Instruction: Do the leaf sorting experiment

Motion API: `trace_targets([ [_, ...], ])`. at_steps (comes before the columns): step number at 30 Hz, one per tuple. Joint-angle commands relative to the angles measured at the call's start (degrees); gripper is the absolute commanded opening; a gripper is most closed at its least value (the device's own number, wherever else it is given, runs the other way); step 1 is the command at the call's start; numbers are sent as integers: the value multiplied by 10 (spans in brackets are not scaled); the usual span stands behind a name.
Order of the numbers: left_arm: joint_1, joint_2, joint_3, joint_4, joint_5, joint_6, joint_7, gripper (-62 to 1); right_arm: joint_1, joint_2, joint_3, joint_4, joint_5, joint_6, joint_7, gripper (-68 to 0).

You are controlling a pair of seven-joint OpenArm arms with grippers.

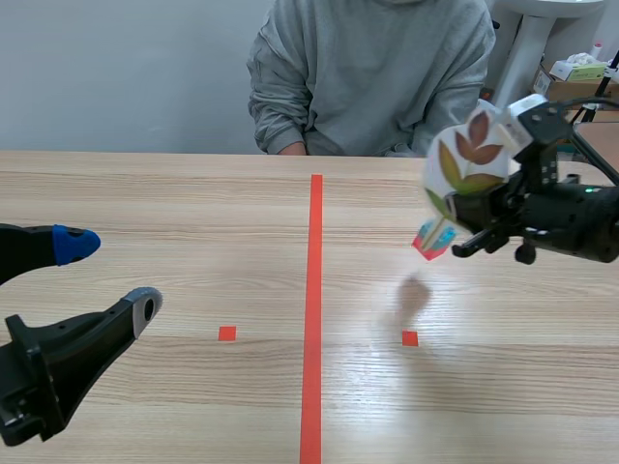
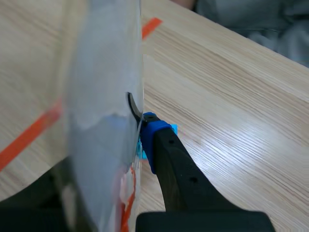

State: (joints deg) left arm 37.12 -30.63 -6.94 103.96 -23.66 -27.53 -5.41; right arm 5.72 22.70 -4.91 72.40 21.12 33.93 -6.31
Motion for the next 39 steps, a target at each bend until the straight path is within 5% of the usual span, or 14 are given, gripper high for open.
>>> trace_targets([
  [1,-2,3,-2,10,-7,-3,-8,-71,2,16,20,12,13,-2,8,-667],
  [9,-2,3,-2,10,-7,-3,-8,-71,-7,53,103,-18,17,-92,4,-667],
  [31,-10,3,-2,10,-7,-3,-8,-71,130,54,120,-268,12,-147,43,-667],
  [39,-10,3,-2,10,-7,-3,-7,-71,142,52,120,-308,5,-172,43,-667],
])
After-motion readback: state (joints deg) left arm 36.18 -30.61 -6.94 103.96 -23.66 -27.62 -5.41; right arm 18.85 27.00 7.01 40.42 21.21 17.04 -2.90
